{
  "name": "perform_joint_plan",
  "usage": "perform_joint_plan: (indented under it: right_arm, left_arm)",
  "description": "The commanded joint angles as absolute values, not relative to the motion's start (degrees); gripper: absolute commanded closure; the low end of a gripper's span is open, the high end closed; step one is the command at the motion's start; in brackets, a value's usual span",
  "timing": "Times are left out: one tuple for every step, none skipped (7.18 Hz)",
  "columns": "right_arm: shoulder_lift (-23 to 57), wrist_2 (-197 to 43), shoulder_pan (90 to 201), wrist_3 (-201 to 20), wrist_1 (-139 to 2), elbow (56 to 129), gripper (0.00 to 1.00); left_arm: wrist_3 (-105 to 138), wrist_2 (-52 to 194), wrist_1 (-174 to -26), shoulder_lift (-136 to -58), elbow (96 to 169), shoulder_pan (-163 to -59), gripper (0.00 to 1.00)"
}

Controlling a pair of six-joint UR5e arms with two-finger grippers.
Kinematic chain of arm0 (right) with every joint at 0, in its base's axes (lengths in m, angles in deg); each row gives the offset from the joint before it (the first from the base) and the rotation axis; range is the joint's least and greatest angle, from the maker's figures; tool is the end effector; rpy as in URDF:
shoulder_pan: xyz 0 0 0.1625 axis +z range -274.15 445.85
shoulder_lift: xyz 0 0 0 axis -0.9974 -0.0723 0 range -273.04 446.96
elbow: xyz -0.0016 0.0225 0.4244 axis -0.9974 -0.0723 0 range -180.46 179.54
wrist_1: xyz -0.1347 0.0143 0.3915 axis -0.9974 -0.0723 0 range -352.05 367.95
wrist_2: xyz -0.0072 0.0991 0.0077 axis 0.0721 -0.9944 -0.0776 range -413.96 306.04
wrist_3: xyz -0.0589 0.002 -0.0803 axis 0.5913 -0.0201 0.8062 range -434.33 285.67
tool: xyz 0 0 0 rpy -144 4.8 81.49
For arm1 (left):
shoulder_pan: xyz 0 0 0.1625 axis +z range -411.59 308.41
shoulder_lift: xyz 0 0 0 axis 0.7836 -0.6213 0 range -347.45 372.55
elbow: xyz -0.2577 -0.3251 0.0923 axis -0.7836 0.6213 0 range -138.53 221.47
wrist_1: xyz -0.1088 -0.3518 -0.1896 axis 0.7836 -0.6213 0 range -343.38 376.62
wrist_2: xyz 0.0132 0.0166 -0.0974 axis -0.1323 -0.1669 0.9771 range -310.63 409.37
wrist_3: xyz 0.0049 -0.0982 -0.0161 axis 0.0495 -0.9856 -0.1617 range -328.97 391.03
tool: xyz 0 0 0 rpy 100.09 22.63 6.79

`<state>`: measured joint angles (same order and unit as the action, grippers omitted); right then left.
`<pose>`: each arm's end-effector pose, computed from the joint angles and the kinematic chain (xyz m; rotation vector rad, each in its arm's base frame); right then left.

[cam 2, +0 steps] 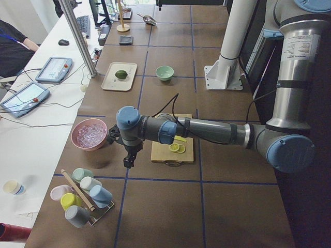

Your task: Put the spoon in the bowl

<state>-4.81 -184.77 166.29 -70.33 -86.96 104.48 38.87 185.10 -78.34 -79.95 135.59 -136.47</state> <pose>-0.0122 -0.4829 0.5581 0.1038 -0.7192 -0.2776 -0.0155 -0.5231 0.5900 0.2110 0.7933 0.2941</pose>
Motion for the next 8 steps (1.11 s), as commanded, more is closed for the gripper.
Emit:
perform_joint_plan:
  right_arm:
    - [-12.68, -185.27, 170.31, -69.75, -87.05, 107.81, 0.00]
    - [-13.32, -185.27, 170.40, -69.85, -87.06, 108.08, 0.00]
    - [-13.67, -185.27, 170.40, -69.85, -87.06, 108.00, 0.00]
    - [-14.37, -185.27, 170.40, -69.85, -87.06, 108.17, 0.00]
    - [-14.38, -185.27, 170.40, -69.85, -87.06, 108.17, 0.00]
    - [-14.38, -185.27, 170.40, -69.85, -87.06, 108.08, 0.00]
    - [-14.38, -185.27, 170.40, -69.76, -87.06, 108.00, 0.00]
    - [-14.38, -185.27, 170.40, -69.76, -87.06, 108.17, 0.00]
  left_arm:
    - [38.68, 185.34, -79.09, -80.35, 137.00, -133.35, 0.00]
    - [33.63, 185.25, -79.18, -80.35, 139.09, -129.93, 0.00]
    - [24.44, 184.99, -80.31, -80.26, 142.77, -124.94, 0.00]
    - [14.08, 184.38, -83.89, -80.18, 144.98, -120.02, 0.00]
    - [5.71, 184.29, -89.67, -80.09, 144.74, -115.27, 0.00]
    - [0.85, 181.33, -93.73, -79.83, 144.91, -111.83, 0.00]
    - [-1.55, 175.55, -96.30, -79.21, 145.09, -107.70, 0.00]
    - [-4.36, 174.37, -96.67, -78.95, 146.05, -103.66, 0.00]
